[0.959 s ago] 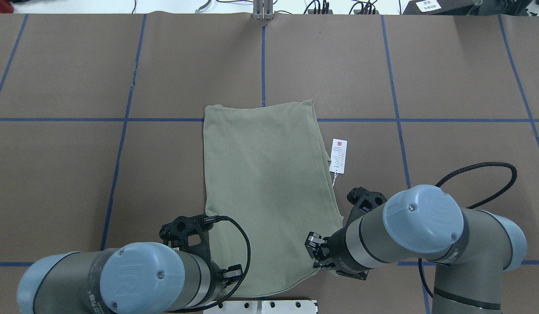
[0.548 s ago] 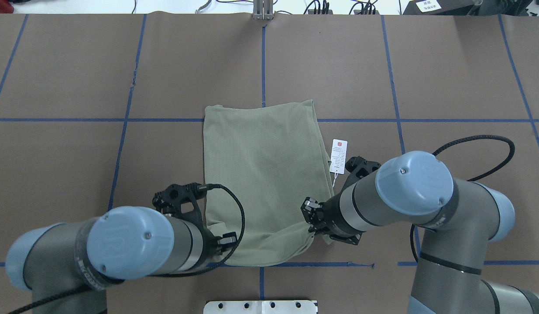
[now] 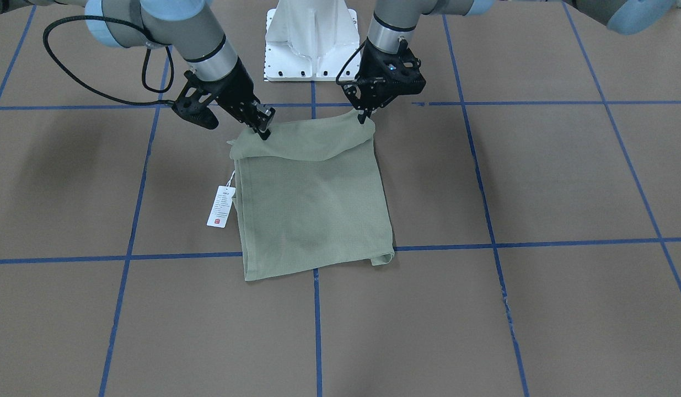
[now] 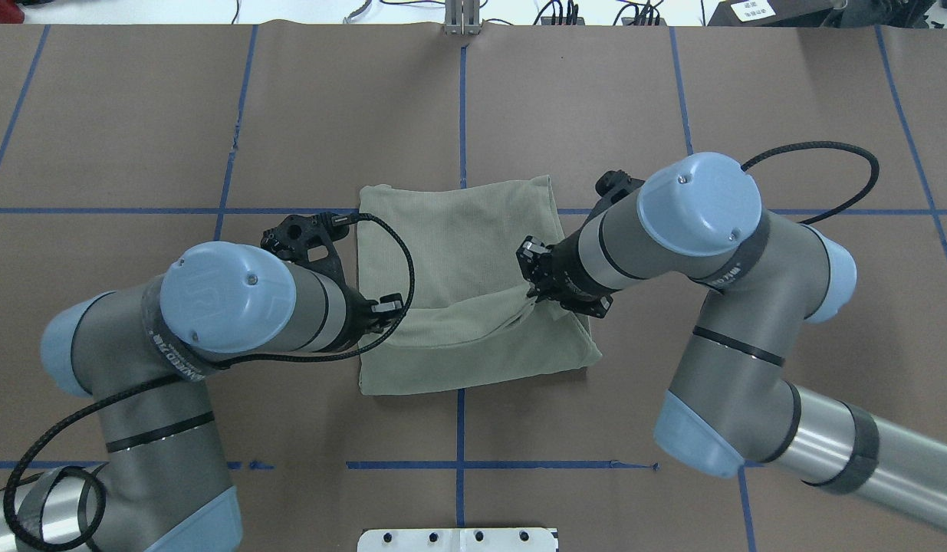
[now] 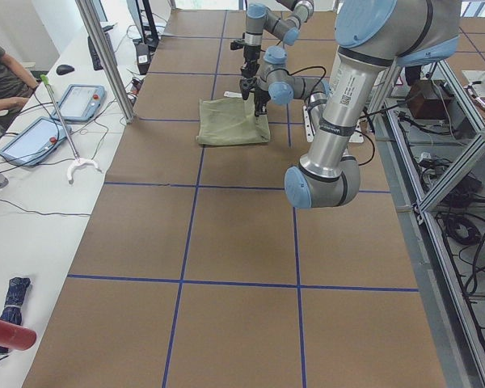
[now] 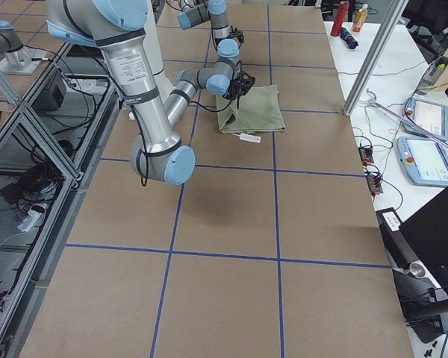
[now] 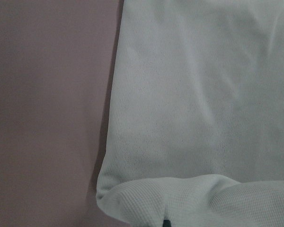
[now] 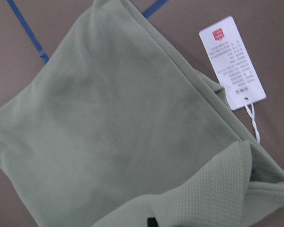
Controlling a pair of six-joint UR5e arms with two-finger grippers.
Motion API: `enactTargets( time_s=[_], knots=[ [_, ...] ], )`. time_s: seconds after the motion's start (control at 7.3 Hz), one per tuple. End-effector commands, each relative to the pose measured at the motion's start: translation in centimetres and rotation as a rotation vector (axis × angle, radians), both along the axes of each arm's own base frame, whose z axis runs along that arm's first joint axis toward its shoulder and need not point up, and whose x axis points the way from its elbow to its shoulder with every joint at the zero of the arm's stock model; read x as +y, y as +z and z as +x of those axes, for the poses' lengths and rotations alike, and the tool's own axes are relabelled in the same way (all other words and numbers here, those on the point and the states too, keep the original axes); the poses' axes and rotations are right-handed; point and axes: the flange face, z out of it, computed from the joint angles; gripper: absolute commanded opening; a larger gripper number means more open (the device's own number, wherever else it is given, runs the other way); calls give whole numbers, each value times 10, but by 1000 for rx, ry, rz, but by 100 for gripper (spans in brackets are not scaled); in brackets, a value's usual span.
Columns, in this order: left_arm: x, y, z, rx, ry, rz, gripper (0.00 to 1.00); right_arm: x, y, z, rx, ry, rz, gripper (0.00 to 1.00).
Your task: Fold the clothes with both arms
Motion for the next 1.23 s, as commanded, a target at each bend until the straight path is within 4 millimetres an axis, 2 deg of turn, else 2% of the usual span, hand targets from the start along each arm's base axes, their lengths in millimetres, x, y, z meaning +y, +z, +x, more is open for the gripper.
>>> enactTargets(
  time_s=[0.0, 0.27, 0.41, 0.55, 0.68, 0.82, 0.96, 1.1],
  knots=[
    [-44, 7, 6, -5, -50, 17, 0, -59, -1, -23, 29, 43, 0, 0],
    [-84, 7, 12, -28, -65, 46, 0, -87, 2, -32, 59, 53, -3, 0],
    [-114, 19, 14, -40, -88, 56, 0, -108, 1, -38, 78, 58, -5, 0],
    [-153, 23, 25, -63, -109, 62, 0, -135, 1, -48, 104, 75, -24, 0],
    [-218, 45, 26, -111, -146, 74, 75, -165, 14, -53, 102, 86, 6, 99],
    [-256, 57, -11, -175, -126, 170, 100, -192, 35, -43, 125, 73, 47, 100],
    [-278, 66, -42, -198, -102, 203, 100, -207, 46, -32, 152, 51, 88, 100],
    [-283, 73, -50, -208, -93, 208, 100, -220, 51, -19, 153, 42, 85, 100]
  ],
)
